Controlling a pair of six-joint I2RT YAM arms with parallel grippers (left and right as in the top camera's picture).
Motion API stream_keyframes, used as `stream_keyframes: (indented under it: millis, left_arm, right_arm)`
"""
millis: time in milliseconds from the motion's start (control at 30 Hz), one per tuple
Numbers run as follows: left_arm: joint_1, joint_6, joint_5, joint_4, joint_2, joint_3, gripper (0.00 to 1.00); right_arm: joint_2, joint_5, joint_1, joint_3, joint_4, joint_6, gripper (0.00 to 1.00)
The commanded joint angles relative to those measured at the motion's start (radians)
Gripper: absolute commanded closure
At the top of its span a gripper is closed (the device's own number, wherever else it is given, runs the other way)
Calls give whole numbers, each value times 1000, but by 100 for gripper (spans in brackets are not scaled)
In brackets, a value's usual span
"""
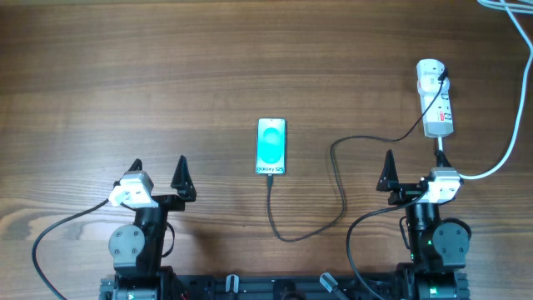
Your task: Plug charger to phone and switch on socket
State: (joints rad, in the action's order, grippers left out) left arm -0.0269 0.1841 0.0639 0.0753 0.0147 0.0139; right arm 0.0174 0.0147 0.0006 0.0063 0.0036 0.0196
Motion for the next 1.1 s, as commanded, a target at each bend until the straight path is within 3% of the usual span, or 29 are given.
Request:
stream_keyframes:
  millis: [0, 1067]
  left_arm:
    - [5, -20, -17, 0, -12, -8, 0]
    - [5, -20, -17, 0, -12, -8, 0]
  right_arm:
    - [-13, -17, 1, -1, 3, -18, 2]
    - [-13, -17, 1, -1, 3, -18, 0]
